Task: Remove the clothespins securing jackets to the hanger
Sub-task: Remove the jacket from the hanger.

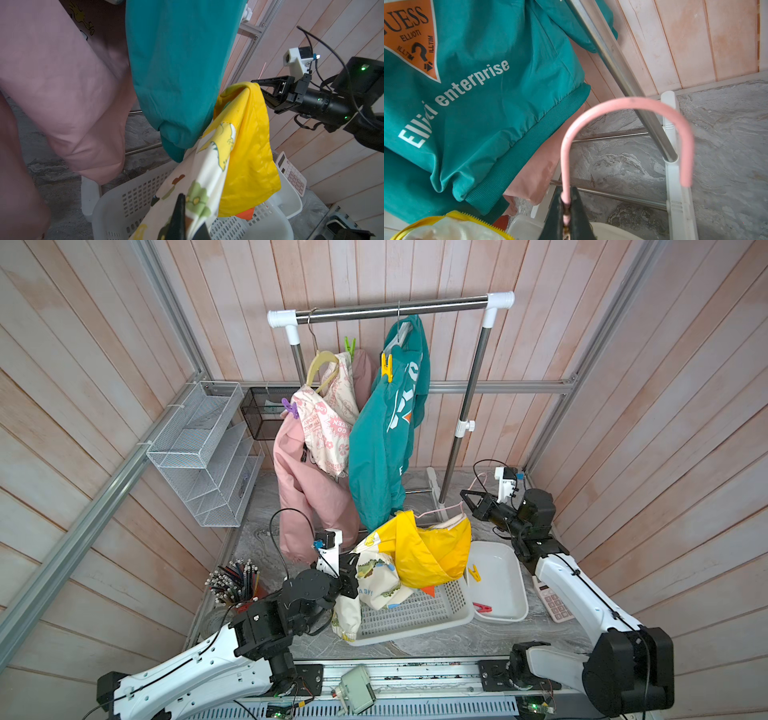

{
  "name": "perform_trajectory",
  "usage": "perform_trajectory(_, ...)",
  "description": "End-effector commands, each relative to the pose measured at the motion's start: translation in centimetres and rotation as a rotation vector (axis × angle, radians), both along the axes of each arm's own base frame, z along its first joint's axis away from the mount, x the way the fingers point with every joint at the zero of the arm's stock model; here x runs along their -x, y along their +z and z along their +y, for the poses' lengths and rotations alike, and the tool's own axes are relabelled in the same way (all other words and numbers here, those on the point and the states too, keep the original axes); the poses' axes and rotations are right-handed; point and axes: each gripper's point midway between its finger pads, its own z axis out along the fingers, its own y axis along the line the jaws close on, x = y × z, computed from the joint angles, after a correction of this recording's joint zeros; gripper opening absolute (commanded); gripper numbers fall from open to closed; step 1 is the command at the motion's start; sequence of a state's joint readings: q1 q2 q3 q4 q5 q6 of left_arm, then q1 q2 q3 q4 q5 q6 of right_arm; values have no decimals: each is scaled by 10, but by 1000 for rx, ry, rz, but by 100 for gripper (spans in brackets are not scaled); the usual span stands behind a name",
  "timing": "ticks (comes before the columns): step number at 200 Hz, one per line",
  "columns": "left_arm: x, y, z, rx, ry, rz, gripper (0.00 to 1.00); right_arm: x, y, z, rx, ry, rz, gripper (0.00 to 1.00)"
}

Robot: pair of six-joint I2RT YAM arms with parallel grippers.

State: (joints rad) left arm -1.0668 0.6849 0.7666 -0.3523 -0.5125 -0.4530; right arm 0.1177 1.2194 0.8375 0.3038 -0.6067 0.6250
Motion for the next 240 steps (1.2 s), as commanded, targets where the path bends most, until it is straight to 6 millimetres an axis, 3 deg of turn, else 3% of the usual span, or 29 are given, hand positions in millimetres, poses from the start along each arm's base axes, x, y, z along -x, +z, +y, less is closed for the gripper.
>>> perform_trajectory(1,-5,5,12,-6,55,-21,7,-19,-8,-32,22,-151,-4,0)
perform_trajectory(9,-4,7,2,-24,15,-26,14,-17,-5,-27,42,-144,-19,0)
perform_trajectory(18,-5,11,-8,-45,-20,-34,30,-16,-3,-22,65,-128,-35,0)
perform_trajectory(42,-8,20,-30,-102,-91,-70,63,-12,0,-11,79,-89,-50,0)
perform_trajectory(57,-9,26,-36,-122,-112,-98,74,-10,0,-10,73,-85,-56,0)
perform_trajectory(76,-12,35,-39,-142,-120,-135,79,-8,1,-7,74,-70,-68,0)
perform_trajectory(106,-26,37,-42,-177,-151,-127,80,-5,5,-1,68,-39,-90,0)
perform_trajectory(110,-35,36,-36,-183,-131,-122,80,-5,6,0,69,-35,-92,0)
perform_trajectory(148,-52,26,-52,-202,-233,-83,77,-2,10,5,73,-4,-108,0)
perform_trajectory(195,-50,10,-78,-203,-390,-25,70,-4,9,5,82,-9,-103,0)
perform_trajectory(214,-51,4,-79,-213,-393,-7,61,-5,8,5,87,-8,-97,0)
perform_trajectory(240,-57,-1,-73,-230,-354,12,37,-6,9,4,90,-11,-97,0)
